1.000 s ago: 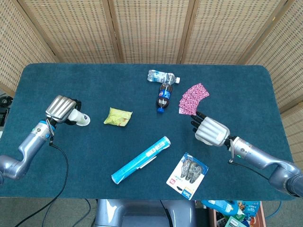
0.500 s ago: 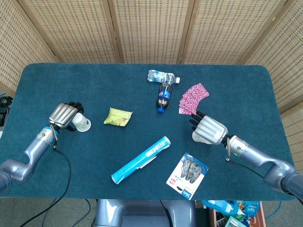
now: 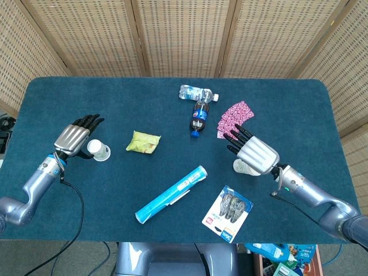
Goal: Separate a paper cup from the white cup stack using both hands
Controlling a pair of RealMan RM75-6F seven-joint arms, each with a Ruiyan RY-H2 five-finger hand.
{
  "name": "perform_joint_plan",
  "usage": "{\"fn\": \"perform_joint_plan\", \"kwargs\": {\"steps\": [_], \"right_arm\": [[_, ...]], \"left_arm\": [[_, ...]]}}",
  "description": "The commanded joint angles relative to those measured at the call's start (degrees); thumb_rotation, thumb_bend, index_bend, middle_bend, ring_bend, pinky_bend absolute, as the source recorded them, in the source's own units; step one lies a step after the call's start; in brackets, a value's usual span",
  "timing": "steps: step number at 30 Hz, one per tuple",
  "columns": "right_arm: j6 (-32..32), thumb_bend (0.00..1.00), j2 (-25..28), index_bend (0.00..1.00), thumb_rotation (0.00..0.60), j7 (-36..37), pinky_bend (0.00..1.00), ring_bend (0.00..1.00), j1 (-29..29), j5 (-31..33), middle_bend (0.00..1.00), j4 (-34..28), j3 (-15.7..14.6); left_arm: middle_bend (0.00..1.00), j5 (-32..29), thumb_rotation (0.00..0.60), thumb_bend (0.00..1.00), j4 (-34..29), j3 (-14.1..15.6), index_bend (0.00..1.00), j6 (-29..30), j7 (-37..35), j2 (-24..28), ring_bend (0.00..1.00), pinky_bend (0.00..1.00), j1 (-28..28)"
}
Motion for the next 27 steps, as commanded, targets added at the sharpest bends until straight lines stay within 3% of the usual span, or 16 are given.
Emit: {"fn": "perform_joint_plan", "kwargs": {"steps": [1,7,14,21,27], "right_arm": [[5.4,0.0,2.5,0.24,0.6,0.8,0.05,0.09,-4.4,3.8,0.12,-5.5,2.0],[14.6,0.0,5.1,0.18,0.6,4.0,0.0,0.01,-13.2,9.1,0.05,-13.0,3.0],[23.7,0.0,4.2,0.07,0.6,6.6,0.0,0.0,-24.1,13.0,0.0,-15.5,1.6],[28.1,0.0,3.4,0.0,0.6,5.1,0.0,0.0,-29.8,13.1,0.0,-18.1,0.8],[29.3,0.0,3.3,0.0,0.6,3.9,0.0,0.0,-31.7,11.7,0.0,-19.0,1.1]], "left_arm": [[0.0,-1.0,0.6,0.12,-4.7,-0.9,0.0,4.0,-0.5,3.5,0.0,0.02,2.9],[0.0,-4.3,0.6,0.12,-14.8,-1.3,0.0,10.9,2.4,8.6,0.0,0.0,8.8],[0.0,-5.7,0.6,0.12,-26.3,0.4,0.0,22.6,9.2,13.0,0.0,0.0,17.8],[0.0,-2.7,0.6,0.12,-29.6,2.7,0.0,32.3,12.9,13.1,0.0,0.0,24.8],[0.0,-0.5,0.6,0.12,-30.1,3.5,0.0,36.1,13.0,13.2,0.0,0.0,28.1]]}}
